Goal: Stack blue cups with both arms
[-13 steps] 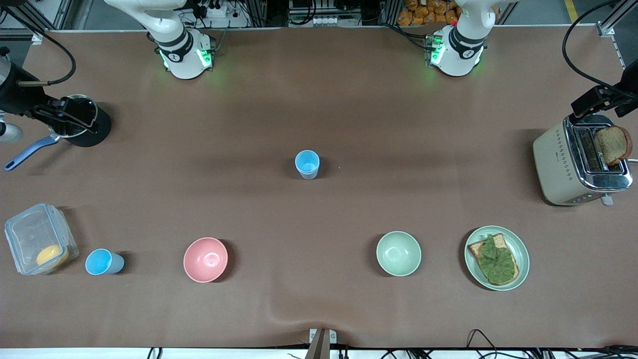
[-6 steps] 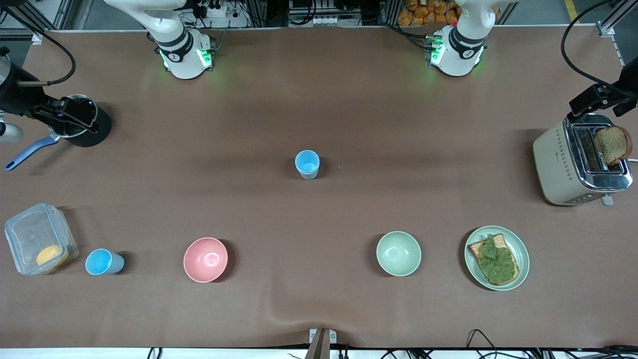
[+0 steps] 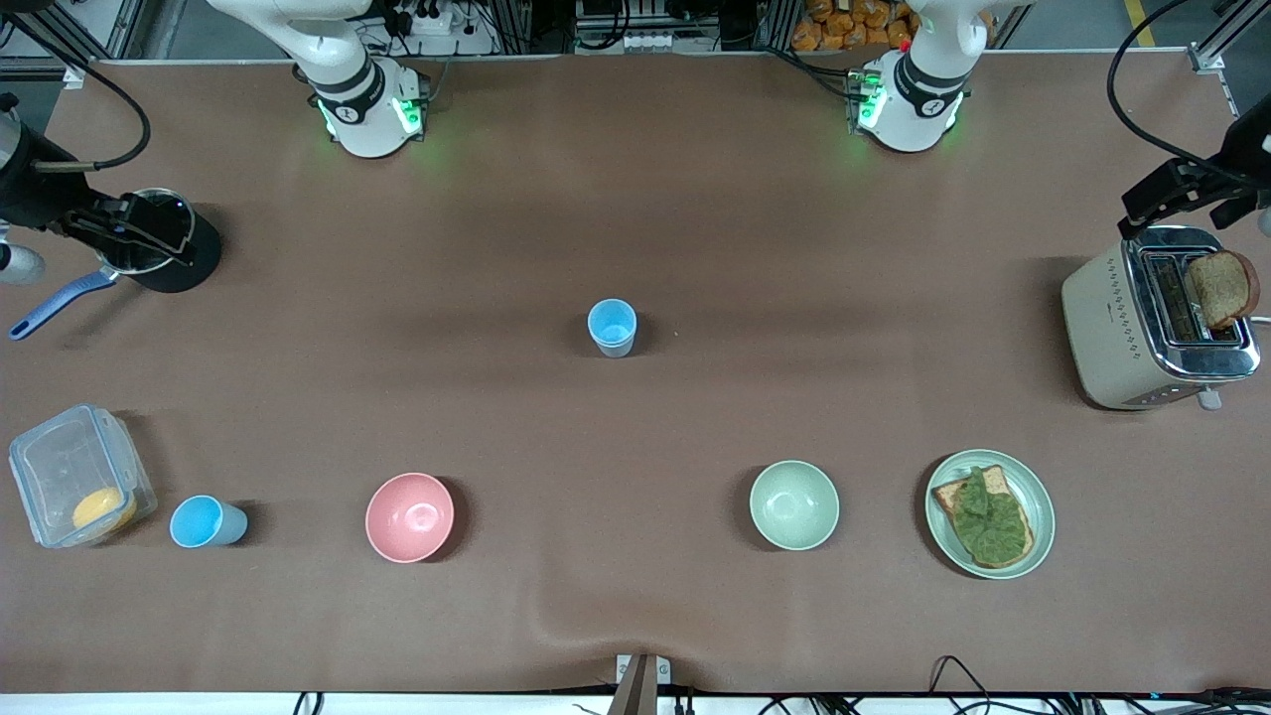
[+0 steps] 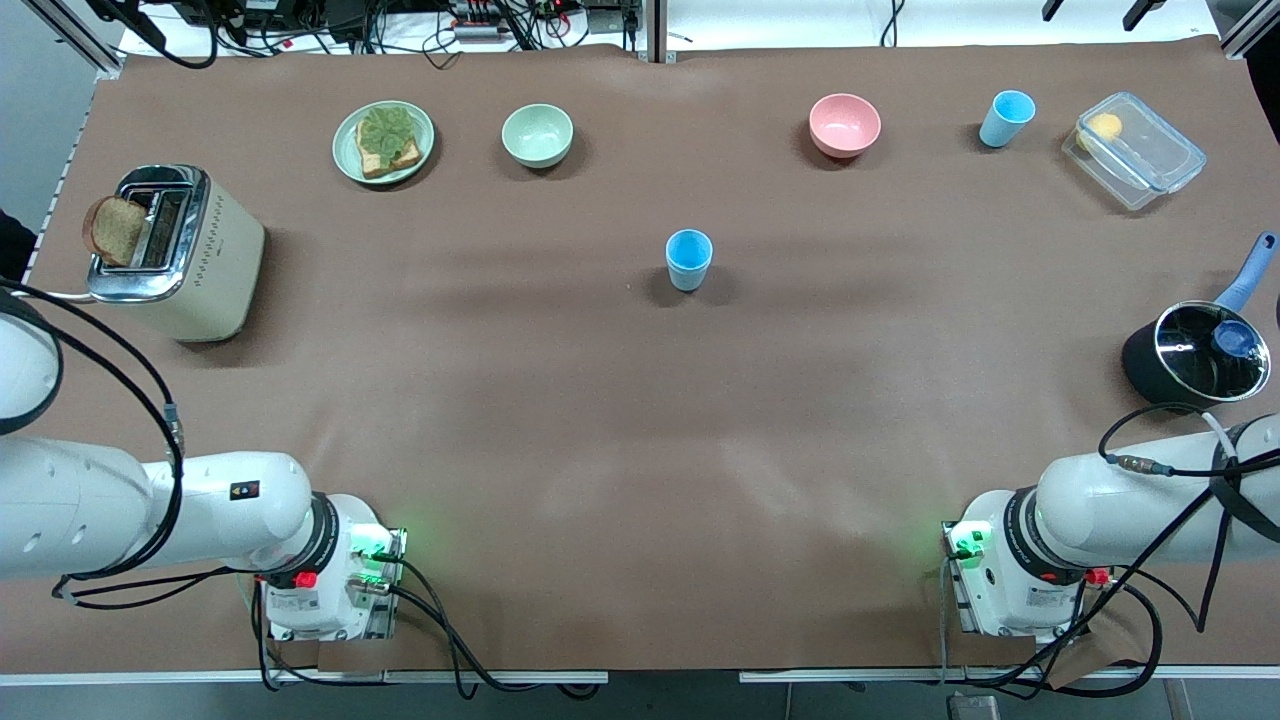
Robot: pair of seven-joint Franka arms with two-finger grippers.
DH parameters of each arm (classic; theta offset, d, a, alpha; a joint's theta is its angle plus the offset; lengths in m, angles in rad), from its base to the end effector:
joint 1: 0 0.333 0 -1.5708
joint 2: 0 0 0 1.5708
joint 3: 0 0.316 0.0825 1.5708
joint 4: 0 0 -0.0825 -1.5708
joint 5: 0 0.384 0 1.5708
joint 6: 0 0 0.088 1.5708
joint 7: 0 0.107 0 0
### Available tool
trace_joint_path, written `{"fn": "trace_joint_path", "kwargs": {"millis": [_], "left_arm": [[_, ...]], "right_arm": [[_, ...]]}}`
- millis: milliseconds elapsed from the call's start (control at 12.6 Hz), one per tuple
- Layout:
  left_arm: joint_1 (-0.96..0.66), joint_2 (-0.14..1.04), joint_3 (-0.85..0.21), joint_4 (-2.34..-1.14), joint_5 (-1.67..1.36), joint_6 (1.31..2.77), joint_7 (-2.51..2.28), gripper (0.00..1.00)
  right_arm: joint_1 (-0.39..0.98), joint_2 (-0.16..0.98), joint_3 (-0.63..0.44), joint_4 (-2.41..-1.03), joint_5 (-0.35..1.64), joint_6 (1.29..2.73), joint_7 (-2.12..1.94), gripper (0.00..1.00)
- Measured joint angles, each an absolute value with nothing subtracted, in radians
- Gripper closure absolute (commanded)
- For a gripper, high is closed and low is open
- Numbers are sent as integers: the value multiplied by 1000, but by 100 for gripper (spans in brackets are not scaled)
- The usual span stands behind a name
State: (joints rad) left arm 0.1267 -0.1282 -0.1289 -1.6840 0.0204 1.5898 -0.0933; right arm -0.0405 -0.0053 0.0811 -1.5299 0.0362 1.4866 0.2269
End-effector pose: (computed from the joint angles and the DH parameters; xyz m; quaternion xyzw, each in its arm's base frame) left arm 0.5160 -0.0035 0.6407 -0.9986 -0.0459 -0.0173 0.0176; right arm 0.5439 0.0264 0.6394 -0.9954 0.0918 0.0212 0.0152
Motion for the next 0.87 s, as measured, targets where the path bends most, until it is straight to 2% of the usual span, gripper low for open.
{"fn": "trace_joint_path", "kwargs": {"millis": [871], "left_arm": [[128, -128, -149, -1684, 20, 1562, -93, 0]], "right_arm": [[-40, -5, 81, -1530, 36, 1487, 227, 0]]}}
